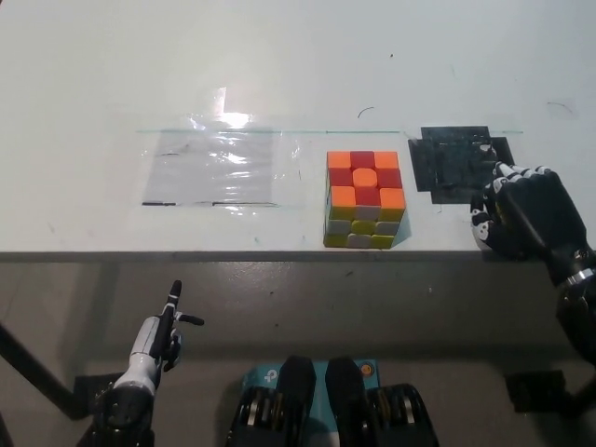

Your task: The robot uses its right hand to pick up the small cube kept on the middle on the desk and place it on the bigger cube kept next to it

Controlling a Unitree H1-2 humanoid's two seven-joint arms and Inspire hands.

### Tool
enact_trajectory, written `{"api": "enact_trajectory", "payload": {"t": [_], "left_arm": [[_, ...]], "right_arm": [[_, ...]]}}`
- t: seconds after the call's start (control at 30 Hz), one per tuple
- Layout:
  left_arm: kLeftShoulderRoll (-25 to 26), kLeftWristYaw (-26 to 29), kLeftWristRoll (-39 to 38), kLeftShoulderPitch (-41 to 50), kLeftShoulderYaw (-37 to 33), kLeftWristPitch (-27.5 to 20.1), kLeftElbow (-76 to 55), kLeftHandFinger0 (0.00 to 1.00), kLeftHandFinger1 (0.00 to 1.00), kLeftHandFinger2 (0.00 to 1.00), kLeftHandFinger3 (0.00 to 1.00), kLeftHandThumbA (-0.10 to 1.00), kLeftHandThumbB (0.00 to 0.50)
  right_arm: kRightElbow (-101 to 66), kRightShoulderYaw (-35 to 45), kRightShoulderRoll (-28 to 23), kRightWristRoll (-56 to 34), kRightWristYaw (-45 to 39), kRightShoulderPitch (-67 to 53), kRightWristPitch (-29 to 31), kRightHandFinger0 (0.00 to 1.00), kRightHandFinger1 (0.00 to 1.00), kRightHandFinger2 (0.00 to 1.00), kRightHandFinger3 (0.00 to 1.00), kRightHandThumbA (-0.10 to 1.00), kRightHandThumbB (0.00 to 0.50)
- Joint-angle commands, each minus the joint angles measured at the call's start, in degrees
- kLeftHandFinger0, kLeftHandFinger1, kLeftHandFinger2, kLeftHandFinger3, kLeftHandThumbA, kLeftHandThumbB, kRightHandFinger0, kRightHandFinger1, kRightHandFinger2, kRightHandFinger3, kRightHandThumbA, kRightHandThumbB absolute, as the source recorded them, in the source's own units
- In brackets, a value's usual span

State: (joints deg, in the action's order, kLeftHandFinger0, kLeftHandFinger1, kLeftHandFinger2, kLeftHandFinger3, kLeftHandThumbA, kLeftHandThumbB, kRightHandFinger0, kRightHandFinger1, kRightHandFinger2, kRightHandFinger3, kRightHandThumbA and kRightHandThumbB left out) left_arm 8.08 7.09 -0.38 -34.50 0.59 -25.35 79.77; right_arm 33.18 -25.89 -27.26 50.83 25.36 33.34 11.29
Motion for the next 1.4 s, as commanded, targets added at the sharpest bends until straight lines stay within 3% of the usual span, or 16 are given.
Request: {"api": "enact_trajectory", "payload": {"t": [0.0,0.07,0.3,0.47,0.57,0.67,0.73,0.77,0.8,0.87,1.03,1.23,1.37], "left_arm": [[1.2,-0.6,0.9,-1.2,-0.6,-1.6,-0.5,0.00,0.00,0.06,0.05,1.00,0.500],[1.2,-0.1,1.1,-1.0,-0.9,-1.6,-0.5,0.00,0.00,0.00,0.00,1.00,0.500],[1.0,-0.4,1.2,-0.7,-0.9,-1.6,-0.8,0.00,0.00,0.00,0.00,1.00,0.500],[0.9,-1.8,0.2,-0.5,0.0,-1.6,-0.8,0.00,0.00,0.00,0.00,1.00,0.500],[0.9,-0.7,1.1,-0.3,-0.6,-1.6,-0.7,0.00,0.00,0.00,0.00,1.00,0.500],[1.0,-1.0,1.0,0.0,-0.6,-1.6,-0.7,0.00,0.00,0.00,0.00,1.00,0.500],[0.9,-0.4,1.2,0.1,-0.6,-1.6,-0.7,0.00,0.00,0.03,0.00,1.00,0.500],[0.9,-0.7,1.0,0.1,-0.5,-1.6,-0.8,0.00,0.00,0.00,0.00,1.00,0.500],[0.9,-0.8,0.9,0.5,-0.4,-1.6,-0.8,0.00,0.00,0.00,0.00,1.00,0.500],[0.9,-0.4,1.3,0.5,-0.7,-1.6,-0.9,0.00,0.00,0.00,0.00,1.00,0.500],[0.8,-1.0,0.8,1.2,-0.1,-1.6,-0.8,0.00,0.00,0.01,0.00,1.00,0.500],[0.7,-0.8,0.8,2.0,0.0,-1.6,-1.1,0.00,0.00,0.00,0.00,1.00,0.500],[0.7,-0.6,1.0,2.1,0.0,-1.6,-1.0,0.00,0.00,0.00,0.00,1.00,0.500]], "right_arm": [[0.8,1.0,0.3,0.0,5.1,1.5,3.6,0.07,0.48,0.73,0.30,-0.10,0.121],[1.2,0.7,0.1,0.7,5.9,1.5,3.8,0.04,0.47,0.73,0.32,-0.10,0.103],[1.3,0.7,-0.3,0.3,5.4,1.8,4.5,0.06,0.48,0.76,0.39,-0.10,0.073],[1.1,1.2,-0.2,-0.8,5.8,1.8,6.6,0.05,0.47,0.73,0.38,-0.10,0.101],[-0.7,1.3,-0.7,-0.8,3.2,2.6,6.0,0.02,0.40,0.66,0.35,-0.10,0.130],[-2.1,1.4,-1.0,-0.8,1.3,3.8,5.7,0.03,0.41,0.68,0.34,-0.10,0.132],[-2.7,1.2,-1.2,-0.7,0.0,5.7,6.1,0.04,0.45,0.71,0.38,-0.10,0.173],[-1.8,0.8,-1.2,-0.2,1.2,7.2,8.0,0.04,0.43,0.73,0.41,-0.10,0.221],[-1.5,0.5,-1.1,0.0,1.7,7.6,8.9,0.04,0.42,0.72,0.41,-0.10,0.234],[-1.1,0.3,-0.8,-0.1,-0.3,9.7,8.7,0.05,0.43,0.75,0.44,-0.10,0.178],[-1.5,-1.1,-0.7,1.2,-2.9,12.6,8.9,0.03,0.42,0.73,0.43,-0.10,0.138],[-2.4,-2.3,-0.9,2.4,-4.5,15.8,9.6,0.00,0.40,0.70,0.43,-0.10,0.214],[-2.7,-1.7,-0.4,1.0,-5.9,16.7,10.2,0.00,0.36,0.62,0.39,-0.10,0.206]]}}
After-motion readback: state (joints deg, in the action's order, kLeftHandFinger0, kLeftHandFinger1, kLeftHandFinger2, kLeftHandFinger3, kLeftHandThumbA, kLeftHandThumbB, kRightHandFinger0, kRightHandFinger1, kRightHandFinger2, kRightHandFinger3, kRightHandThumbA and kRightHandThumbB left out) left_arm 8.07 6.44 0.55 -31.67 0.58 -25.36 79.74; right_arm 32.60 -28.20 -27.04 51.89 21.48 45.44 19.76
